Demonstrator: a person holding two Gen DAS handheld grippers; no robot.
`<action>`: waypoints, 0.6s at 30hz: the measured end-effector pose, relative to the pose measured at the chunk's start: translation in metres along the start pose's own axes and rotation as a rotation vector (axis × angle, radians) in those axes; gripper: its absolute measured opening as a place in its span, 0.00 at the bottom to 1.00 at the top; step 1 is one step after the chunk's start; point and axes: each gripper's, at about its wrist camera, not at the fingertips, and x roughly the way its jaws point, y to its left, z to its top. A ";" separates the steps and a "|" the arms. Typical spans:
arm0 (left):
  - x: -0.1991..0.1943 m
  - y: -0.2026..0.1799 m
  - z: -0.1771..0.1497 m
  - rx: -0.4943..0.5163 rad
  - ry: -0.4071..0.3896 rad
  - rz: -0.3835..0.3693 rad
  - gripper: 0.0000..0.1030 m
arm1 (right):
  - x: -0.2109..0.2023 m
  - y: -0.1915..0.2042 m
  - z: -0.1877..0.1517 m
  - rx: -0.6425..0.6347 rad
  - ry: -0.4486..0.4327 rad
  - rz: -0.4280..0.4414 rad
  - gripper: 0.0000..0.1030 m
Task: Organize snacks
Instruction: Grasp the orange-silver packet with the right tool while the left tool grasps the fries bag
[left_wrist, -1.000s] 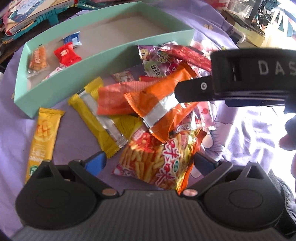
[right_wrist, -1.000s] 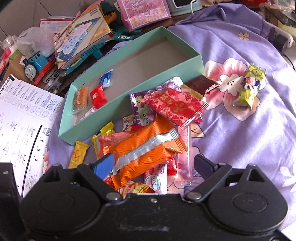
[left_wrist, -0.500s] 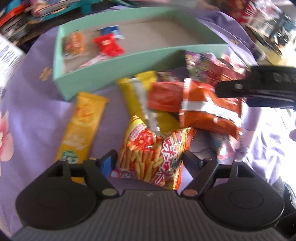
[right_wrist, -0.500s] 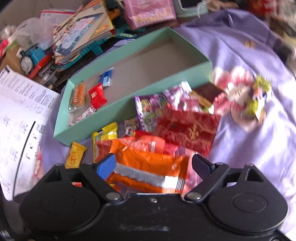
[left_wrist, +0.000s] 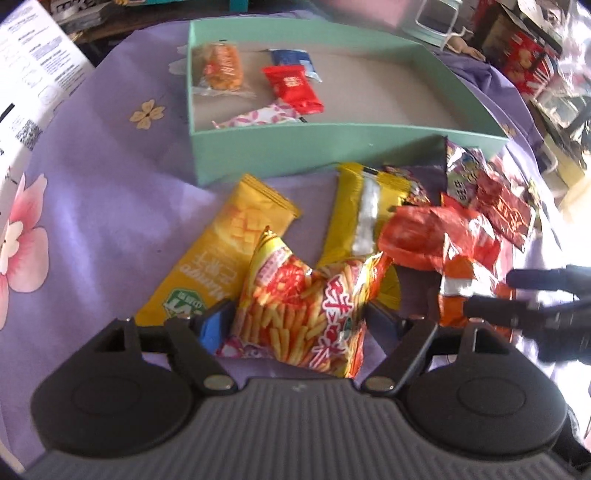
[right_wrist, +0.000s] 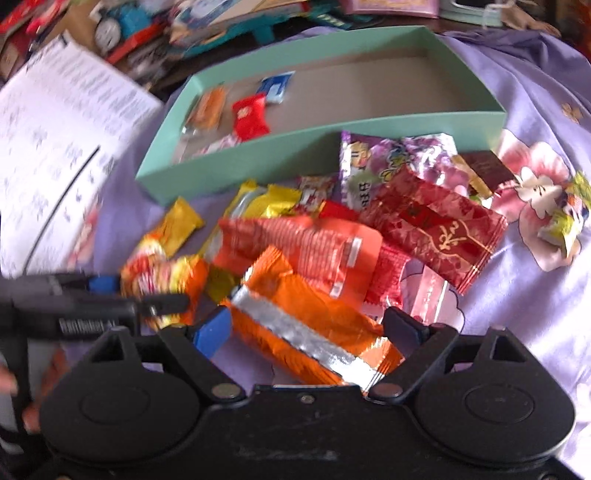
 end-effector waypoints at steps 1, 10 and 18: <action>0.000 0.001 0.000 -0.003 -0.001 0.001 0.77 | 0.002 0.004 -0.001 -0.026 0.007 -0.010 0.89; 0.004 0.002 0.000 0.001 -0.002 0.005 0.78 | 0.020 0.041 -0.017 -0.232 0.043 -0.067 0.76; -0.002 -0.008 -0.002 0.026 -0.023 0.055 0.63 | 0.009 0.036 -0.020 -0.170 -0.023 -0.041 0.69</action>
